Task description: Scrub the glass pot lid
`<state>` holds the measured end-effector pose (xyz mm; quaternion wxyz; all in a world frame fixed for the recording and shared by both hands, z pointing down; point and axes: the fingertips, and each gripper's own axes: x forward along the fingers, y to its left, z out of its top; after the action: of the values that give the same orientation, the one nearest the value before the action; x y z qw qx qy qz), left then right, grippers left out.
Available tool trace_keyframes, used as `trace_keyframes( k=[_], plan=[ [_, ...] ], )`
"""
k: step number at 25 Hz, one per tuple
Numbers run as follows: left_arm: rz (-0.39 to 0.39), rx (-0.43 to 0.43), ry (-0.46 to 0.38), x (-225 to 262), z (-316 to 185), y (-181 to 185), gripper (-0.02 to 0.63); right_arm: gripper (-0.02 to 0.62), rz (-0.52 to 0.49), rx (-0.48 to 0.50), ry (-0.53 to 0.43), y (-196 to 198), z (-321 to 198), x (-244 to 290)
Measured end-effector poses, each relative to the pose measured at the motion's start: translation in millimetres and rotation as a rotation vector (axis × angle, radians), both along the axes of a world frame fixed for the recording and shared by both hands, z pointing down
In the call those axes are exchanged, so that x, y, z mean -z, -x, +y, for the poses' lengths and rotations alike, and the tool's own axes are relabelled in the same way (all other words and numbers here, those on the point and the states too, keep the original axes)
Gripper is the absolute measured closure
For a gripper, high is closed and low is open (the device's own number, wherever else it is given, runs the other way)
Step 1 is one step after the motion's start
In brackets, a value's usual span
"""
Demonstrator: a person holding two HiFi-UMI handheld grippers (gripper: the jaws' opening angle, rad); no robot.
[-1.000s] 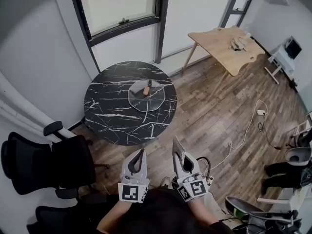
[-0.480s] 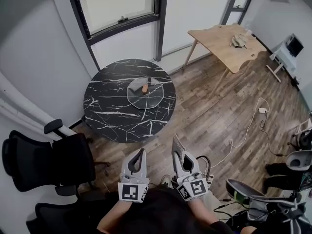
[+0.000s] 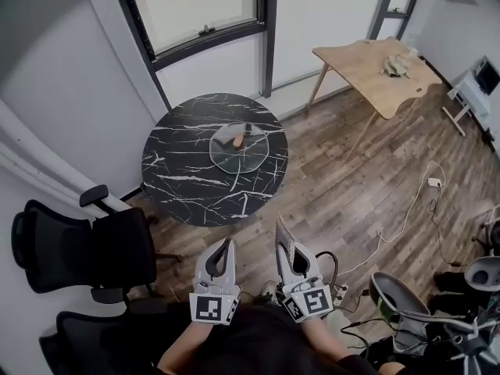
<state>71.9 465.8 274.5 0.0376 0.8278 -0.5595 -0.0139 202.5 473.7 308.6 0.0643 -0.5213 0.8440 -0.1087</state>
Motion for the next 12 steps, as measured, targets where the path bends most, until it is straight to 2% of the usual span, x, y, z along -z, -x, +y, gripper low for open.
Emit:
trace_keyframes(
  k=[7, 12],
  plan=[
    [-0.028, 0.056, 0.002, -6, 3, -10, 0.603, 0.52, -0.004, 0.04, 0.015, -18, -13, -11],
    [-0.056, 0.057, 0.024, -19, -12, -8, 0.603, 0.518, -0.002, 0.033, 0.042, -24, -25, -18]
  ],
)
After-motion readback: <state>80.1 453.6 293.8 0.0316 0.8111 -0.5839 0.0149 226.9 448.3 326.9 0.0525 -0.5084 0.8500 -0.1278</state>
